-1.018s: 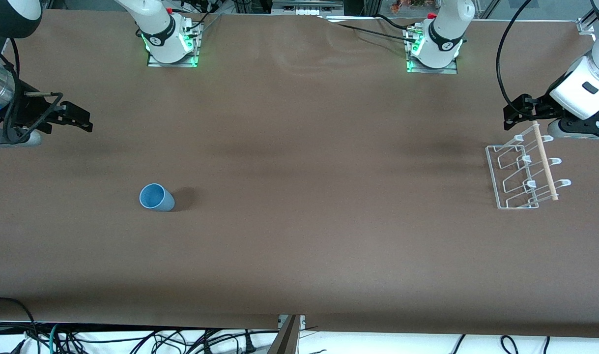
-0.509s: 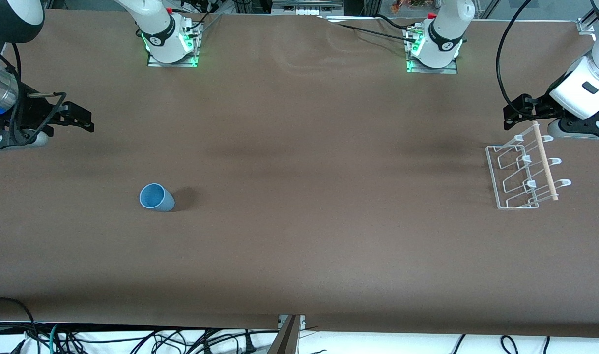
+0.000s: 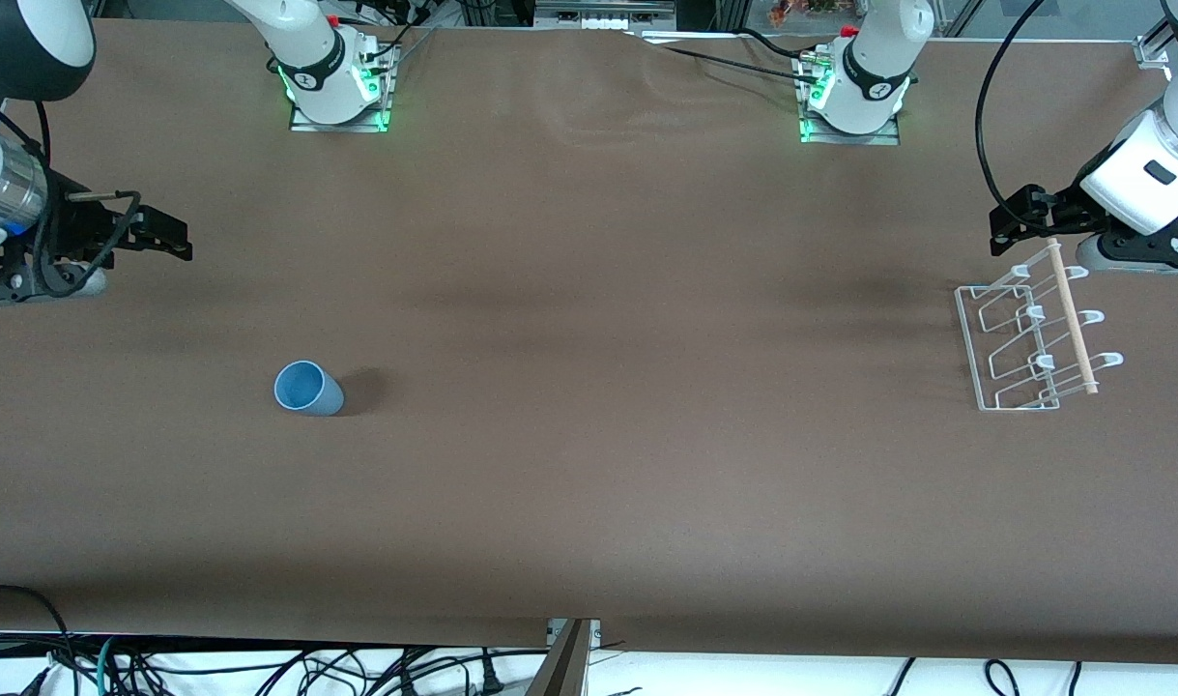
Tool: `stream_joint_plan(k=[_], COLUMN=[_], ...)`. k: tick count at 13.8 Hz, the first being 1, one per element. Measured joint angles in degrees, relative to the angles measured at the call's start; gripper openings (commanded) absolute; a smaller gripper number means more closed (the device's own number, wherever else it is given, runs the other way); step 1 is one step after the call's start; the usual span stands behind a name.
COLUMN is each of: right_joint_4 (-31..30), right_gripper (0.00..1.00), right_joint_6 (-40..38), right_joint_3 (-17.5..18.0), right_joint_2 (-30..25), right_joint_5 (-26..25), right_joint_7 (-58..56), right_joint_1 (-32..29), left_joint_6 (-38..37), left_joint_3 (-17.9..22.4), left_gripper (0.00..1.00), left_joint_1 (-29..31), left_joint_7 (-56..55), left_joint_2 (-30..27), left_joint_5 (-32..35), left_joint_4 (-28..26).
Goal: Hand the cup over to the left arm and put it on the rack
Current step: 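Move the right gripper down beside the light-blue cup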
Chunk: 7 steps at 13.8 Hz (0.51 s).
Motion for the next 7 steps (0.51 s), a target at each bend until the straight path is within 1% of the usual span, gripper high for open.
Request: stream_joint_plan(k=[2, 7], right_joint_4=[-0.1, 0.2], right_gripper=[0.99, 0.99], right_joint_6=[3.0, 15.9], right_joint_3=[0.0, -0.1], right_joint_2=[4.0, 16.4], right_joint_5=[0.0, 0.0], right_joint_7=[0.0, 0.0], right_joint_1=[0.0, -0.8], left_joint_6=[0.0, -0.1], left_joint_3=[0.0, 0.0], left_gripper=[1.00, 1.00], left_joint_1=[0.0, 0.0], left_joint_7=[0.0, 0.0], left_joint_2=[0.0, 0.0], left_joint_5=[0.0, 0.0], left_joint_4=[0.0, 0.0])
